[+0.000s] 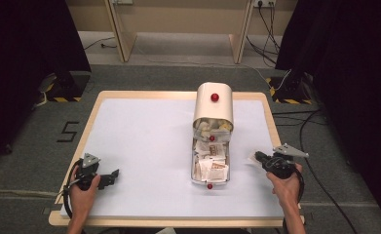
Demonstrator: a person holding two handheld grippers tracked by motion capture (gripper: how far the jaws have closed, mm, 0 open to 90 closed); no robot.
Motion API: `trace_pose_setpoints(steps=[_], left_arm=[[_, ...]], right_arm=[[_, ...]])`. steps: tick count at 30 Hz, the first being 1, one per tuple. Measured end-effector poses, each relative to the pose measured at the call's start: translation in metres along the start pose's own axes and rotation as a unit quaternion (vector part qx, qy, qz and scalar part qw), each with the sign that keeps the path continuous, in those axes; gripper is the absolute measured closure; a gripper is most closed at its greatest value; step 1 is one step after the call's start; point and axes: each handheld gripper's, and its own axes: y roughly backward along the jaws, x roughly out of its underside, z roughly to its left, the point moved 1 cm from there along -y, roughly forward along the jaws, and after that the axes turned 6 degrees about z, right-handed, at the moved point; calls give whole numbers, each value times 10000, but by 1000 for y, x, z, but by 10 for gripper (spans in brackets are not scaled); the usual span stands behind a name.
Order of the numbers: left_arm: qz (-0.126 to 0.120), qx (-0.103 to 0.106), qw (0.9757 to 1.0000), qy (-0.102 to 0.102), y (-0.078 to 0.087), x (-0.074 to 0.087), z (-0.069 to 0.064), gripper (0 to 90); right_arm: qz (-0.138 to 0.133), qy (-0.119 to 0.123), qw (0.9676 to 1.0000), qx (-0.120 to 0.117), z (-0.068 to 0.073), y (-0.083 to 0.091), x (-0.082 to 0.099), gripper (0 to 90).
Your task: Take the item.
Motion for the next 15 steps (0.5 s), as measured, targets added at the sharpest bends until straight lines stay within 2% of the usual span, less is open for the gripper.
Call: trace_pose_setpoints(steps=[5, 7, 15], left_arm=[[2, 0, 10000, -1, 0, 0, 0, 90], [1, -1, 10000, 0, 0, 0, 0, 90], [0, 0, 10000, -1, 0, 0, 0, 90]], right_arm=[[88, -15, 10000, 25, -3, -3, 3, 868], [141, -95, 9999, 18, -4, -5, 5, 867], [206, -64, 9997, 94, -9, -7, 7, 865]])
